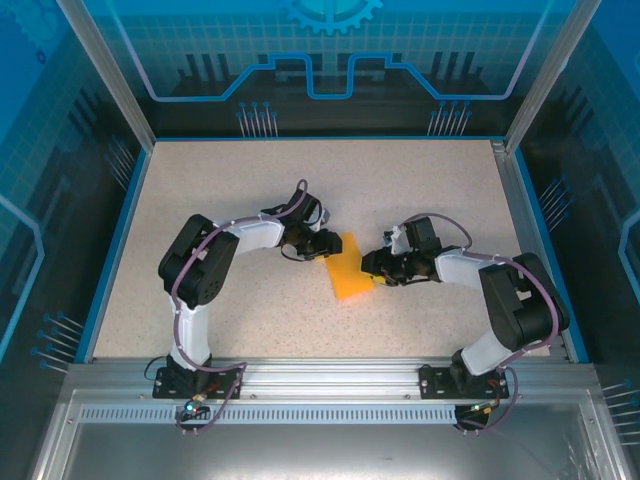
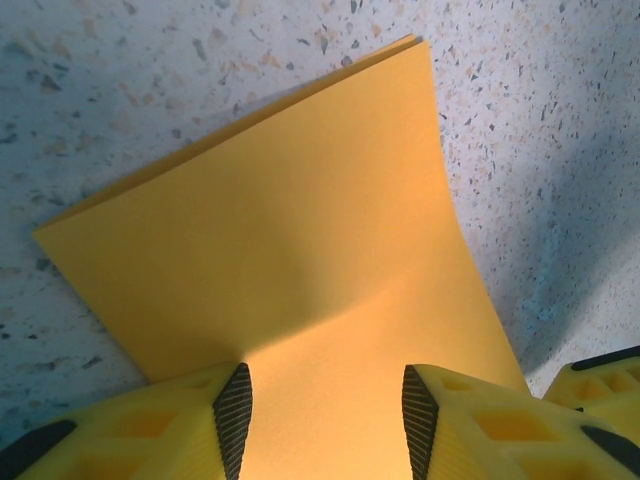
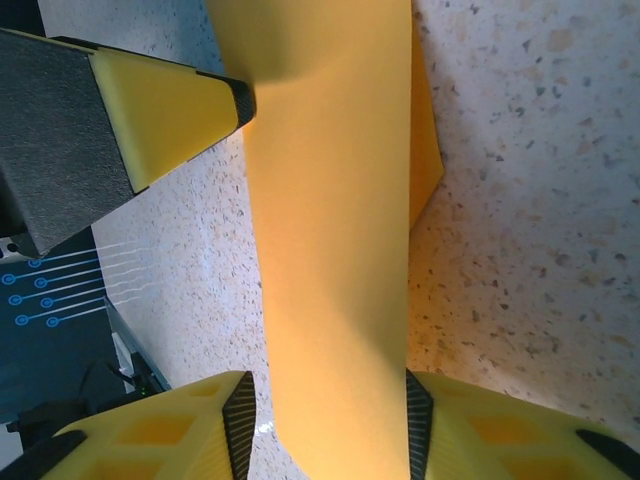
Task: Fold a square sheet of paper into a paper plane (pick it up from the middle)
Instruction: Third fold the triangle at the center of the table.
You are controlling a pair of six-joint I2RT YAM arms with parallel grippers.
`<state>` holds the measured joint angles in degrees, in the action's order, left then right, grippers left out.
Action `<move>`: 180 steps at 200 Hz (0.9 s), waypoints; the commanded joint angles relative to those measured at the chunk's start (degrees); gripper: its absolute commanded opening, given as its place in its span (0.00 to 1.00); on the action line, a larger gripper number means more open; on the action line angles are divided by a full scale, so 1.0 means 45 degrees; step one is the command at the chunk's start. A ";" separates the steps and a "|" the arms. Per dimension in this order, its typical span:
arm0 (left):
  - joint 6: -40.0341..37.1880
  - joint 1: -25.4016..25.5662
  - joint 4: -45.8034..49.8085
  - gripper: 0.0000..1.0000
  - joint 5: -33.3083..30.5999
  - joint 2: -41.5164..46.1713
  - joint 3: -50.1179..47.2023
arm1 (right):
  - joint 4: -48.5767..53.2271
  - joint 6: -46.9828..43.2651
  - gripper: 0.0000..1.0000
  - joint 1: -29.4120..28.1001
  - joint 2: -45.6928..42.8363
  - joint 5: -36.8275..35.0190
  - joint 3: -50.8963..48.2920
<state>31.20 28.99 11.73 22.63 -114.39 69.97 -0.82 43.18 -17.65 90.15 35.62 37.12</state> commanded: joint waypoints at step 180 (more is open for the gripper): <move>-0.2765 0.1510 -0.0877 0.59 -0.0896 0.4011 -0.2485 | 0.0691 0.2146 0.21 -0.1077 0.0038 -0.1676 0.0426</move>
<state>22.92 30.83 9.98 23.03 -99.83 62.87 -2.52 55.72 -24.25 90.41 26.94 37.30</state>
